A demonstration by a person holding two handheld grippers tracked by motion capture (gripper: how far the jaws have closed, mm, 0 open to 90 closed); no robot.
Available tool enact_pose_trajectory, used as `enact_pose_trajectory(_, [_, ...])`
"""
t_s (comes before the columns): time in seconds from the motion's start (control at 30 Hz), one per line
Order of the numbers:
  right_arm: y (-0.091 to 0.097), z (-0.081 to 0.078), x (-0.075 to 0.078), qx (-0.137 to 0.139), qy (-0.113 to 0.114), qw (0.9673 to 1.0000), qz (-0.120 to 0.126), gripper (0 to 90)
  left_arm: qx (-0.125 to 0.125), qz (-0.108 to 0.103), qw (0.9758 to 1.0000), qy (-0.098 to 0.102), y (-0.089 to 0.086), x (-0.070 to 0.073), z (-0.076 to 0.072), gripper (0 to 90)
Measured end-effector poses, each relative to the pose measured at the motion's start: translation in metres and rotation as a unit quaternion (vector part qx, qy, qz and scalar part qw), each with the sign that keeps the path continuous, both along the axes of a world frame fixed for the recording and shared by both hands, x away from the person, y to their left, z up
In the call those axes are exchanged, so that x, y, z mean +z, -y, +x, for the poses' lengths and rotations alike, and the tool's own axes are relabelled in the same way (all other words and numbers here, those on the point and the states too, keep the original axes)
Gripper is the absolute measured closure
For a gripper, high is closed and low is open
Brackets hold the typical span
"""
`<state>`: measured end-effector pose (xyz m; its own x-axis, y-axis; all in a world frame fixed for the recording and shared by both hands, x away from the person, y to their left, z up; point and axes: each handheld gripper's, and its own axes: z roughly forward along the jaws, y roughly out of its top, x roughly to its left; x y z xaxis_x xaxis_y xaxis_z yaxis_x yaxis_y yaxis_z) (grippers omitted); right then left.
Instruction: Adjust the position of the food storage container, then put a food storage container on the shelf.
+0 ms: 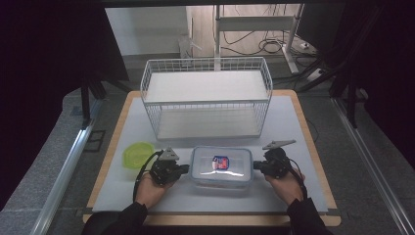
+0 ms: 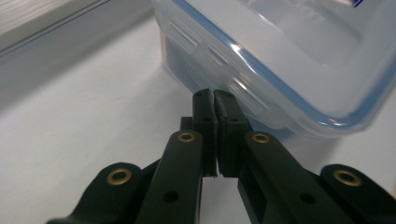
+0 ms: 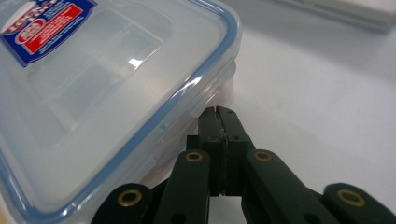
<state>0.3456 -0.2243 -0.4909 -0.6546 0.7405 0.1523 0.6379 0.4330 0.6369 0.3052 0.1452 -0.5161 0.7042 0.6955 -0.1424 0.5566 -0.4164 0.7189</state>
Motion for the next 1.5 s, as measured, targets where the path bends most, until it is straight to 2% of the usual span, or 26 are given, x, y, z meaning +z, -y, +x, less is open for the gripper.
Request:
enact_pose_trajectory(0.13, [-0.015, 0.013, -0.001, 0.007, -0.002, 1.0000, -0.003, 89.7, 0.021, 0.017, 0.9996, 0.008, -0.007, 0.002, 0.000, 89.5])
enact_pose_trajectory(0.27, [-0.025, 0.015, -0.002, 0.010, 0.005, 0.9999, -0.008, 89.8, 0.031, 0.015, 0.9994, 0.005, -0.012, 0.002, 0.001, 89.6])
enact_pose_trajectory(0.37, [-0.021, 0.012, -0.002, 0.018, 0.005, 0.9998, 0.003, 89.7, 0.030, 0.019, 0.9993, 0.009, -0.013, 0.003, -0.001, 88.0])
enact_pose_trajectory(0.4, [-0.019, 0.011, -0.002, 0.020, 0.010, 0.9997, 0.006, 89.6, 0.030, 0.019, 0.9993, 0.009, -0.013, 0.003, -0.001, 86.7])
enact_pose_trajectory(0.43, [-0.017, 0.008, 0.000, 0.022, 0.017, 0.9996, 0.007, 89.3, 0.032, 0.031, 0.9988, 0.022, -0.015, 0.004, -0.004, 85.0])
enact_pose_trajectory(0.47, [-0.017, 0.008, 0.000, 0.022, 0.017, 0.9996, 0.007, 89.3, 0.032, 0.031, 0.9988, 0.022, -0.015, 0.004, -0.004, 83.7])
enact_pose_trajectory(0.53, [-0.011, 0.004, 0.003, 0.023, 0.034, 0.9992, 0.005, 87.0, 0.038, 0.043, 0.9979, 0.032, -0.020, 0.006, -0.009, 81.2])
enact_pose_trajectory(0.63, [0.000, -0.003, 0.008, 0.021, 0.056, 0.9981, 0.012, 78.0, 0.043, 0.052, 0.9968, 0.044, -0.029, 0.008, -0.018, 71.5])
enact_pose_trajectory(0.67, [0.000, -0.003, 0.008, 0.021, 0.056, 0.9981, 0.012, 78.0, 0.043, 0.052, 0.9968, 0.044, -0.029, 0.008, -0.018, 68.9])
enact_pose_trajectory(0.7, [0.003, -0.007, 0.010, 0.020, 0.064, 0.9977, 0.011, 73.2, 0.044, 0.050, 0.9966, 0.049, -0.033, 0.009, -0.023, 65.1])
enact_pose_trajectory(0.77, [0.004, -0.009, 0.010, 0.020, 0.067, 0.9975, 0.011, 70.8, 0.045, 0.048, 0.9965, 0.052, -0.034, 0.010, -0.024, 58.9])
enact_pose_trajectory(0.8, [0.005, -0.010, 0.010, 0.020, 0.067, 0.9974, 0.012, 67.3, 0.042, 0.045, 0.9966, 0.055, -0.035, 0.010, -0.026, 58.9])
enact_pose_trajectory(0.83, [0.009, -0.014, 0.011, 0.018, 0.073, 0.9971, 0.016, 61.2, 0.037, 0.042, 0.9962, 0.067, -0.036, 0.010, -0.029, 51.2])
enact_pose_trajectory(0.87, [0.010, -0.016, 0.010, 0.017, 0.075, 0.9969, 0.017, 58.5, 0.033, 0.041, 0.9959, 0.074, -0.037, 0.009, -0.031, 48.0])
enact_pose_trajectory(0.93, [0.012, -0.018, 0.010, 0.016, 0.078, 0.9967, 0.019, 56.0, 0.030, 0.042, 0.9956, 0.078, -0.037, 0.008, -0.033, 45.3])
enact_pose_trajectory(0.97, [0.015, -0.021, 0.010, 0.015, 0.087, 0.9960, 0.019, 49.9, 0.029, 0.043, 0.9954, 0.080, -0.038, 0.007, -0.035, 38.0])
enact_pose_trajectory(1.0, [0.015, -0.021, 0.010, 0.015, 0.087, 0.9960, 0.019, 49.9, 0.027, 0.045, 0.9953, 0.082, -0.038, 0.006, -0.036, 38.0])
enact_pose_trajectory(1.03, [0.018, -0.023, 0.009, 0.015, 0.092, 0.9954, 0.020, 43.2, 0.025, 0.043, 0.9954, 0.082, -0.038, 0.004, -0.038, 32.6])
enact_pose_trajectory(1.07, [0.018, -0.023, 0.009, 0.015, 0.092, 0.9954, 0.020, 43.2, 0.025, 0.043, 0.9954, 0.082, -0.038, 0.004, -0.038, 30.1])
enact_pose_trajectory(1.1, [0.019, -0.024, 0.008, 0.014, 0.093, 0.9954, 0.018, 39.9, 0.023, 0.041, 0.9956, 0.082, -0.037, 0.003, -0.039, 30.1])
enact_pose_trajectory(1.2, [0.020, -0.024, 0.002, 0.016, 0.087, 0.9960, 0.011, 30.2, 0.015, 0.031, 0.9959, 0.084, -0.036, 0.000, -0.038, 19.2])
enact_pose_trajectory(1.23, [0.021, -0.024, 0.001, 0.015, 0.086, 0.9962, 0.010, 28.6, 0.015, 0.028, 0.9961, 0.083, -0.035, 0.000, -0.038, 18.4])
enact_pose_trajectory(1.33, [0.021, -0.022, -0.001, 0.010, 0.084, 0.9963, 0.016, 23.2, 0.019, 0.036, 0.9956, 0.084, -0.032, -0.001, -0.038, 10.3])
enact_pose_trajectory(1.37, [0.020, -0.022, -0.001, 0.009, 0.084, 0.9963, 0.016, 20.6, 0.016, 0.033, 0.9952, 0.090, -0.031, -0.001, -0.037, 8.4])
enact_pose_trajectory(1.5, [0.020, -0.020, -0.002, 0.006, 0.082, 0.9965, 0.017, 15.5, 0.017, 0.022, 0.9951, 0.095, -0.033, -0.001, -0.036, 5.1])
